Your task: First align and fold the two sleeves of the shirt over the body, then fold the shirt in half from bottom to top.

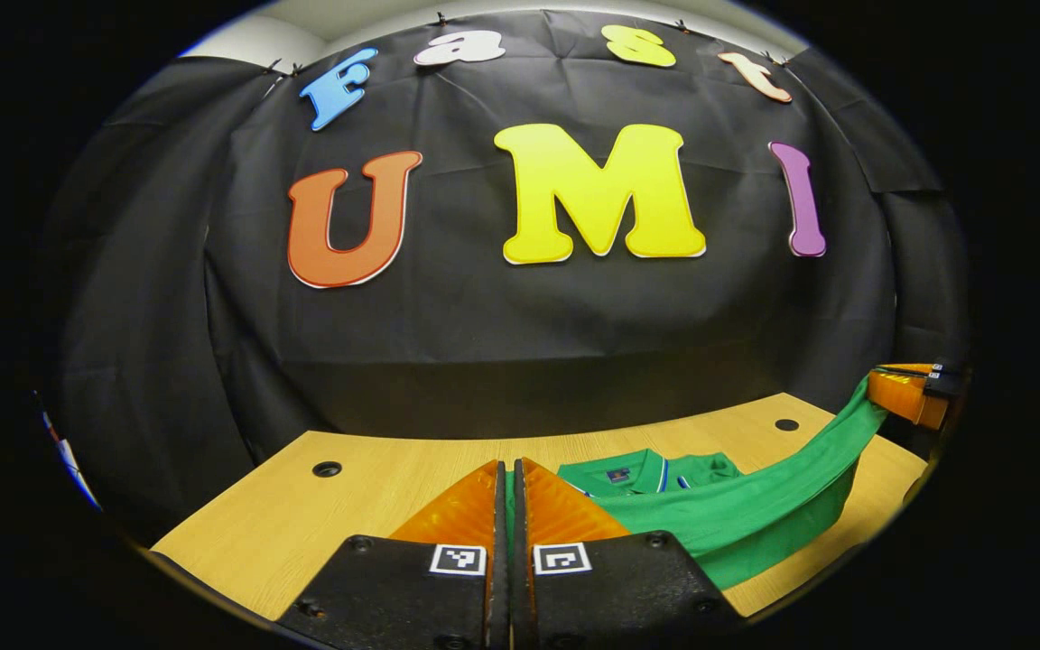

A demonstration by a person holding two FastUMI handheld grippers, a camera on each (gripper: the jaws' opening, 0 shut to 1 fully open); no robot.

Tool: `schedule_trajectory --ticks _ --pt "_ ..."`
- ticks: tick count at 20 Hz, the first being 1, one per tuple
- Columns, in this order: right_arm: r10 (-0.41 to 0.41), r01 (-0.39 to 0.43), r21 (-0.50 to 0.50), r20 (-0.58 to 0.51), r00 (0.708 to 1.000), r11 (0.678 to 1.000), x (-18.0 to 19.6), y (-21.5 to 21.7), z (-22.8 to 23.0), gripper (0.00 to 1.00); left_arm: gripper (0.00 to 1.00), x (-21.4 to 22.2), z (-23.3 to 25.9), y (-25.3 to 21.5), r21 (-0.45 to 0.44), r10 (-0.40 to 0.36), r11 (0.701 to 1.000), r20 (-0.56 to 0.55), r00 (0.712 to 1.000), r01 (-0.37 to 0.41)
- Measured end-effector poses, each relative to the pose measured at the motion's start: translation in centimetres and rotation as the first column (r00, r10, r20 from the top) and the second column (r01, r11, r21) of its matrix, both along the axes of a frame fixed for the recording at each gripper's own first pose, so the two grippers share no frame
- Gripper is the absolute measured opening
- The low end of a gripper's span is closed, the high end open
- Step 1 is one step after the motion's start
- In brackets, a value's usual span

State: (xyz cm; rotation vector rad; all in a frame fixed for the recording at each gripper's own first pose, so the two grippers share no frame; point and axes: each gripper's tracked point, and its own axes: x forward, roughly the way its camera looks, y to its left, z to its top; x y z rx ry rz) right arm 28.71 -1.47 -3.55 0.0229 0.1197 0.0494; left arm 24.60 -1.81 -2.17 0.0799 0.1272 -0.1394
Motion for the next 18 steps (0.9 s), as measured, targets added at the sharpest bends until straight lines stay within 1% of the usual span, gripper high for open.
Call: schedule_trajectory --ticks 2,5,9,11,12,14,17,18 --pt "-0.009 0.009 -0.006 -0.001 1.000 1.000 3.9 0.3 -0.1 0.01 0.07 2.9 -0.9 0.1 -0.008 0.002 1.000 -0.013 1.000 -0.002" --pt "-0.017 0.016 -0.013 -0.019 1.000 1.000 9.6 1.1 -1.6 0.01 0.07 8.9 -3.0 -0.3 -0.020 0.018 1.000 -0.045 0.999 -0.019" --pt "-0.032 0.029 -0.035 -0.086 0.996 0.999 15.8 2.1 -6.8 0.01 0.07 14.9 -7.3 -0.5 -0.011 0.026 1.000 -0.085 0.996 -0.027" --pt "-0.035 0.029 -0.043 -0.136 0.990 0.999 17.8 2.5 -10.0 0.01 0.07 16.9 -9.5 -0.5 0.001 0.025 1.000 -0.112 0.993 -0.025" --pt "-0.036 0.028 -0.050 -0.161 0.986 0.998 18.6 2.8 -11.6 0.01 0.07 17.6 -10.2 -0.7 0.010 0.021 1.000 -0.106 0.994 -0.020" --pt "-0.038 0.024 -0.066 -0.207 0.978 0.998 19.7 2.9 -14.3 0.00 0.07 18.7 -12.0 -0.8 0.045 0.020 0.999 -0.115 0.993 -0.015" --pt "-0.036 0.022 -0.063 -0.236 0.971 0.998 20.3 2.7 -16.2 0.01 0.07 18.9 -13.8 -0.6 0.067 0.022 0.998 -0.145 0.989 -0.012" --pt "-0.035 0.022 -0.056 -0.239 0.970 0.998 20.2 2.6 -16.3 0.01 0.09 18.9 -14.1 -0.6 0.046 0.016 0.999 -0.148 0.989 -0.009"
